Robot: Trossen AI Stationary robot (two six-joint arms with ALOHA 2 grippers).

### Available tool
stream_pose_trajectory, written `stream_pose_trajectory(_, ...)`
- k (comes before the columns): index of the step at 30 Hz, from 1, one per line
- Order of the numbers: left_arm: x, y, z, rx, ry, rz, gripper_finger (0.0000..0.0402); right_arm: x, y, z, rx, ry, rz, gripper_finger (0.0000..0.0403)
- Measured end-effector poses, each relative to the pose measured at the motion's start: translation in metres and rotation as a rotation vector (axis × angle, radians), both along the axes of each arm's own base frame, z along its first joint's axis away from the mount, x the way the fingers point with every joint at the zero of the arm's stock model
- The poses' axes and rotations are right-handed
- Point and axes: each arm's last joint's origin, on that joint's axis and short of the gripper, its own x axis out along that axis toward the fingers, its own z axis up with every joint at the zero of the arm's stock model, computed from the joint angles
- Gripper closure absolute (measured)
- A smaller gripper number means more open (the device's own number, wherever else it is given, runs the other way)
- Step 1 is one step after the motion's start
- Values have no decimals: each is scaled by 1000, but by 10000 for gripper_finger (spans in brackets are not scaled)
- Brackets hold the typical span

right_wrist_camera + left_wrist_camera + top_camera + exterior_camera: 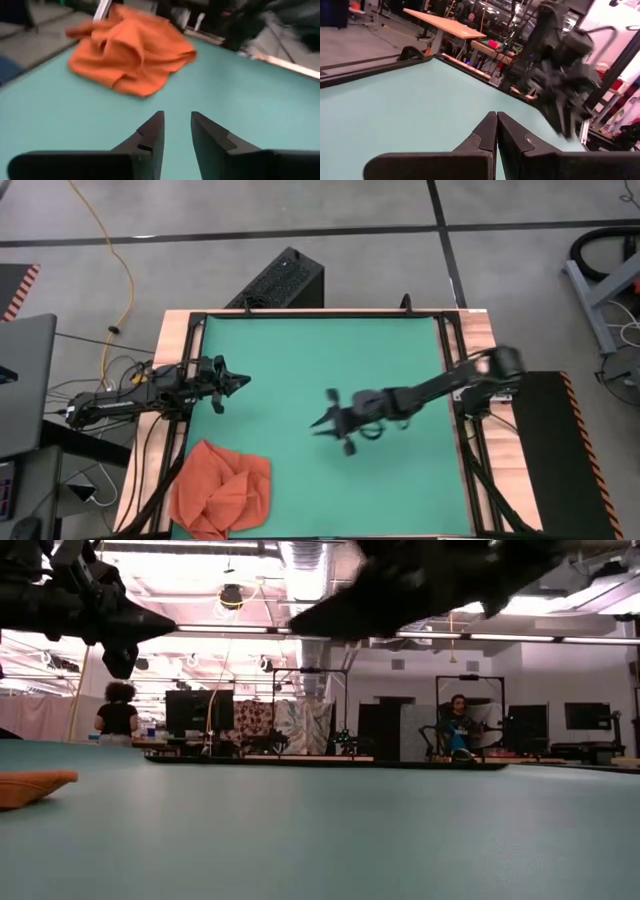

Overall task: Roll towel into tight, uniform cylinder
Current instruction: Prepare the orange table napkin

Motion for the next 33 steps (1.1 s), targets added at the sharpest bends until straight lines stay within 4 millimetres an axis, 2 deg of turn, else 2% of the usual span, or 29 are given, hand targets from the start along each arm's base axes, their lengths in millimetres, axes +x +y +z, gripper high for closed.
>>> stream_pose_trajectory(4,0,0,-1,67,25,11,401,46,15,-12,-45,-22,33,244)
stream_pose_trajectory(8,0,2,-2,130,56,61,401,83,20,-24,-26,-9,124,206)
stream_pose_trajectory(12,-1,3,-3,159,74,114,401,112,24,-30,-4,-1,188,183)
stream_pose_trajectory(18,-1,4,-4,160,88,140,401,150,41,-51,-1,49,253,179)
stream_pose_trajectory(26,-1,4,-7,158,116,138,401,182,64,-58,4,71,304,179)
stream_pose_trajectory(33,-1,4,-10,154,148,134,401,191,70,-56,9,36,317,179)
